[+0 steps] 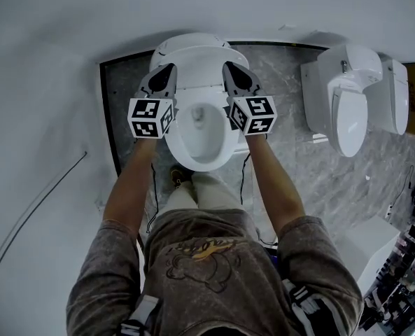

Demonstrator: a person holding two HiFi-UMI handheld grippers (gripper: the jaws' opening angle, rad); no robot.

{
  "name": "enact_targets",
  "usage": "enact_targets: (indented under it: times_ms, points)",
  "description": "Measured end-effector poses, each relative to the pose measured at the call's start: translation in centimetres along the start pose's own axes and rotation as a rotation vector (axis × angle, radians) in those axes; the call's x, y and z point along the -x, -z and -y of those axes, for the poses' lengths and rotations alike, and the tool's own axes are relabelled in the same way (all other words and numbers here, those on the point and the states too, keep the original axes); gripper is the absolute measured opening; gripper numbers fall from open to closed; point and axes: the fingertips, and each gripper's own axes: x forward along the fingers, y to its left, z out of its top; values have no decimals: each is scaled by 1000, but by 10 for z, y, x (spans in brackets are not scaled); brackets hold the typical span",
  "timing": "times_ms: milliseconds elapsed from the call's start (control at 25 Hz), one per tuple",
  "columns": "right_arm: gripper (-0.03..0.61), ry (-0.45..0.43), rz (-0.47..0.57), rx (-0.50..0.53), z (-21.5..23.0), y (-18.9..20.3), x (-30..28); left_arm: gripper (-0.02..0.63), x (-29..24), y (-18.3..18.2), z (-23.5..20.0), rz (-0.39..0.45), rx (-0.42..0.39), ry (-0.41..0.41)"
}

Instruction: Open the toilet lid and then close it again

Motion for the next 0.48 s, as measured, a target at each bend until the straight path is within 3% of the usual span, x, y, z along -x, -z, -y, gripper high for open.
enact_targets:
  times_ms: [240,360,480]
  points:
    - [29,-43,23,1,5,-16,-10,19,-11,-18,-7,36,29,-14]
    - [41,-67,28,0,9,-22,-17,105,-19,-22,-9,45,39,-8]
    - [217,-108,21,-9,10,-23,-25,187,-26,-23,-12,46,28,-9]
